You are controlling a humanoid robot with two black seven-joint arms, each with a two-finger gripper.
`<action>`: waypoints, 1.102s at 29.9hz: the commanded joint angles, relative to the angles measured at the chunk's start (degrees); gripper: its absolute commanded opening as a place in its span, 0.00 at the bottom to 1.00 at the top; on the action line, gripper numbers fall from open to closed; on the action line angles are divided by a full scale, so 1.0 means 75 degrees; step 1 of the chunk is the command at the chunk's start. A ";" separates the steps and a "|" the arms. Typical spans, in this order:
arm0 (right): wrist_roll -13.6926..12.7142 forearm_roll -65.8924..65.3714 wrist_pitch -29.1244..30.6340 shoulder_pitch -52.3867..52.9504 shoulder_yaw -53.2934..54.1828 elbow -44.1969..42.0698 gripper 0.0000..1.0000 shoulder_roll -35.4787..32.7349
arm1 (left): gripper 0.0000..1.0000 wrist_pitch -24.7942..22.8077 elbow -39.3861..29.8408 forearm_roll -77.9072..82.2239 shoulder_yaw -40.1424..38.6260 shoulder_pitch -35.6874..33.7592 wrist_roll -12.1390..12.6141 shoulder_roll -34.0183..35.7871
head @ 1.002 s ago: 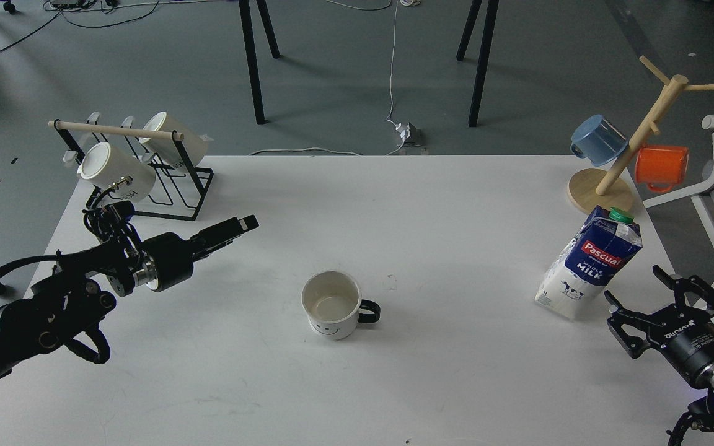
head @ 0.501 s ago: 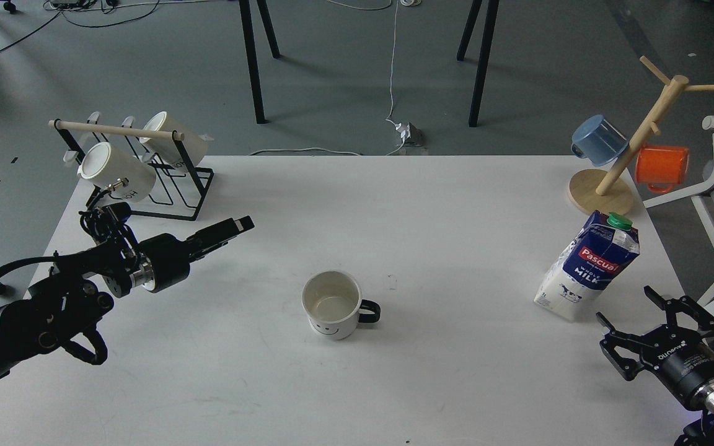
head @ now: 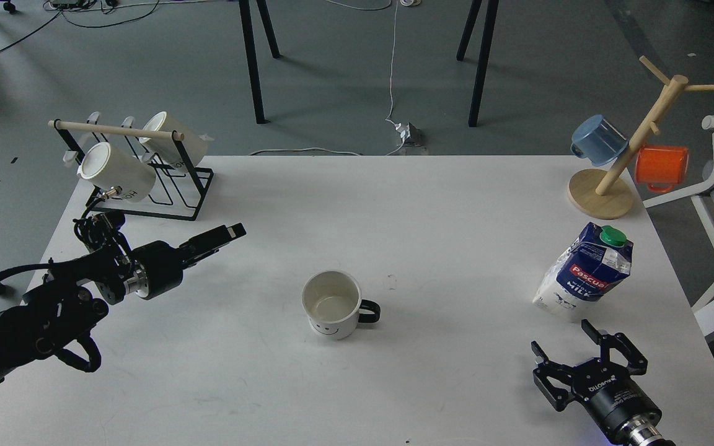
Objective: Place cup and milk with both arms
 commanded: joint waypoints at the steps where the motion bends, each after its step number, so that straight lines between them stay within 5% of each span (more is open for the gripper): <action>1: 0.0079 0.0038 0.0000 -0.0030 0.0119 0.0079 0.94 0.0016 | 0.99 -0.0002 0.0029 0.0011 -0.0001 0.0026 0.0000 0.0009; 15: 0.0478 0.0062 0.0000 0.0075 0.0717 0.0091 0.93 -0.0019 | 0.99 -0.0002 0.0123 0.0011 -0.0001 0.0050 0.0000 0.0009; 33: 0.0478 -0.0009 0.0000 0.1047 0.0764 -0.0283 0.93 0.0227 | 0.99 -0.0002 0.0474 0.0011 -0.0001 0.0120 0.0000 -0.0050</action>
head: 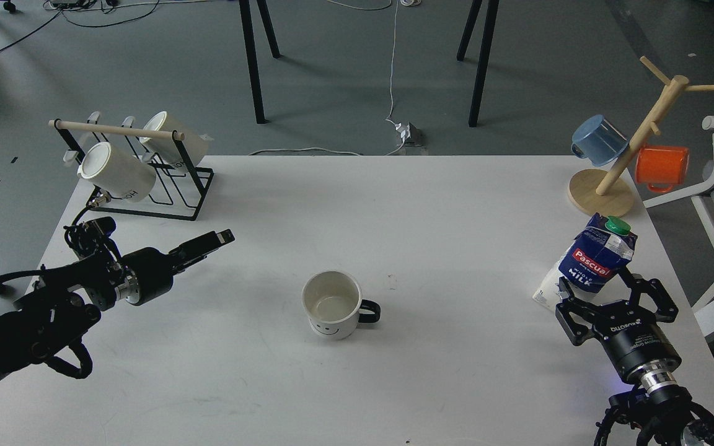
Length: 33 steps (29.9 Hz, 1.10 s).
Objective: Place cup and milk with both arms
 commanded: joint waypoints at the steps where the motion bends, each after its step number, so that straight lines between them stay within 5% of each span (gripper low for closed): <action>1: -0.0001 -0.0003 0.0000 0.0155 -0.0075 -0.0177 0.93 0.0078 | 0.99 -0.0003 0.0138 0.0000 0.0000 0.0005 0.0000 -0.0036; 16: -0.0024 -0.0237 0.0000 0.0319 -0.0145 -0.0493 0.95 0.0383 | 0.99 -0.0003 0.0326 0.0000 0.0000 0.0005 0.0000 -0.0130; 25: -0.0047 -0.0518 0.0000 0.0366 -0.0145 -0.0505 0.67 0.0512 | 0.99 -0.0003 0.0537 0.0000 0.0000 0.0005 0.0000 -0.0130; 33: -0.0071 -0.0647 0.0000 0.0366 -0.0145 -0.0669 0.61 0.0594 | 0.99 -0.0003 0.0537 0.0000 0.0000 0.0005 0.0000 -0.0165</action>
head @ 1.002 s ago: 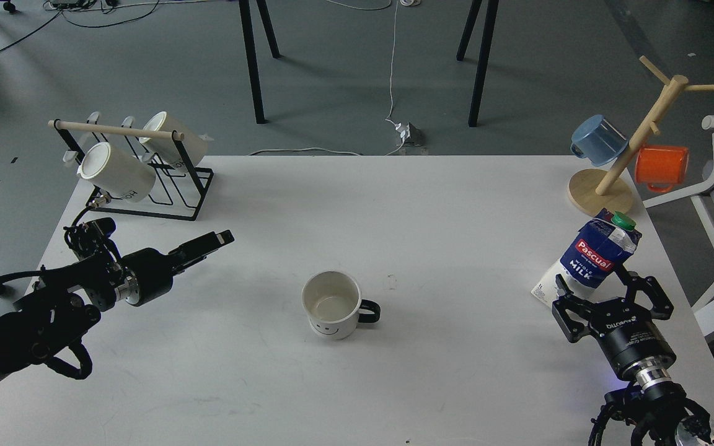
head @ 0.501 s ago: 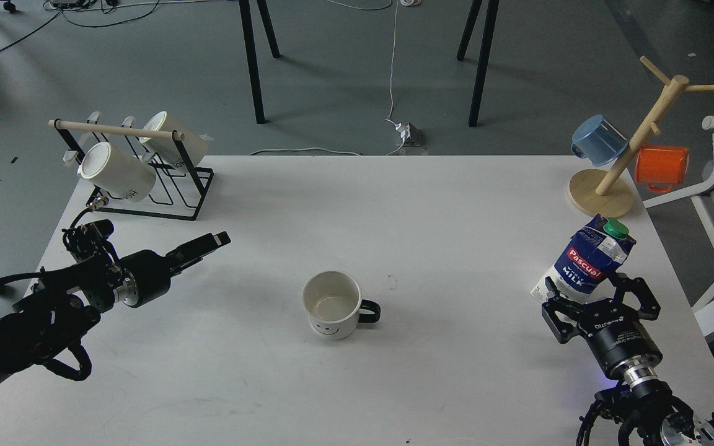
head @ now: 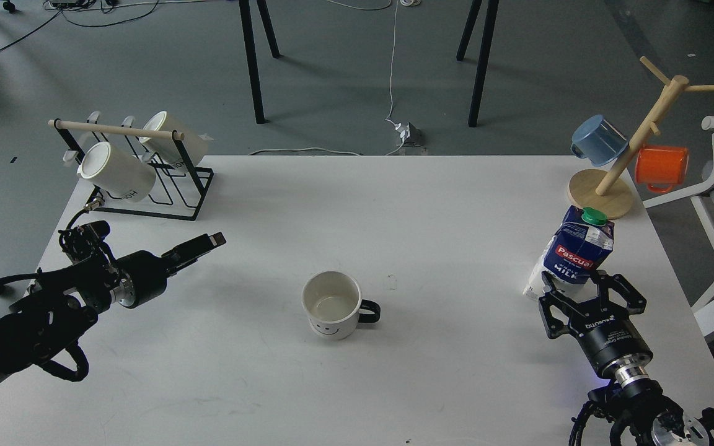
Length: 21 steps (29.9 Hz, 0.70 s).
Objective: Place cup and milk with both arms
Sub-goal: 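Carry the milk carton toward the mug and set it beside it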
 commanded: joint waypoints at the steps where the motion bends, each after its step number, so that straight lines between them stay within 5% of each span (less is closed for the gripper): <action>1: -0.0009 -0.0096 0.0000 -0.0003 0.0003 -0.0021 0.60 0.0013 | 0.99 0.0000 0.0000 0.0000 0.0000 0.0000 0.0000 -0.0001; 21: -0.0009 -0.0272 0.0000 0.0195 -0.0102 0.0131 0.47 0.0013 | 0.99 0.0000 0.0012 0.0000 0.0000 0.0000 0.0000 -0.0001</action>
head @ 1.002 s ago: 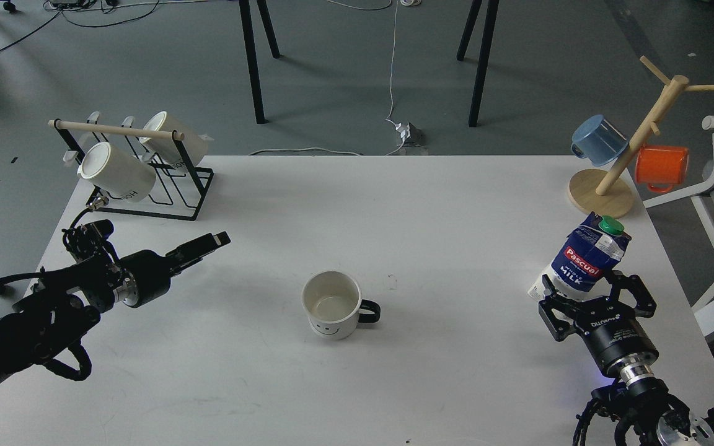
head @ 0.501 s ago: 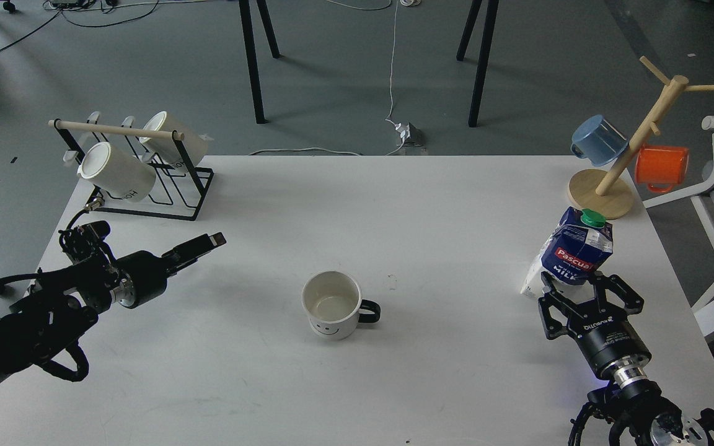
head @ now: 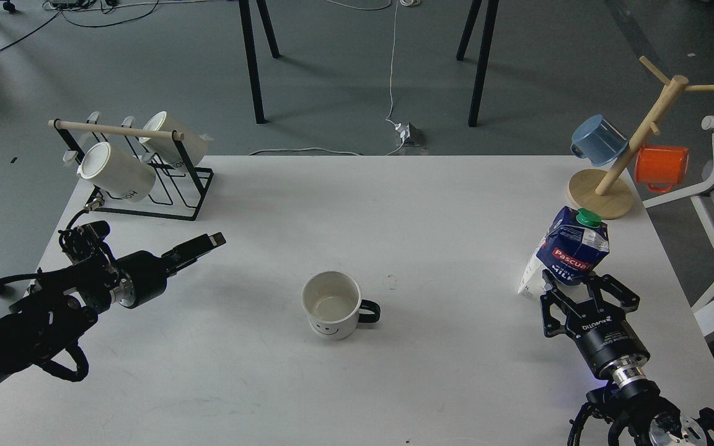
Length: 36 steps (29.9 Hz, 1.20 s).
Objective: Place cup and milk with both arms
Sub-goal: 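Carry the milk carton toward the mug and set it beside it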
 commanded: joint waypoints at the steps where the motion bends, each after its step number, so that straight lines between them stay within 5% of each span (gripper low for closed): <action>1: 0.0002 -0.0084 0.0002 0.0259 -0.0147 0.0058 0.47 0.0000 | 0.99 0.0000 -0.0001 0.0000 0.0000 0.0000 0.0000 0.0012; 36: -0.0057 -0.1033 0.0002 0.1092 -0.2479 0.0562 0.47 0.0832 | 0.99 0.0000 0.0245 0.0000 0.0012 0.0070 0.0000 -0.0059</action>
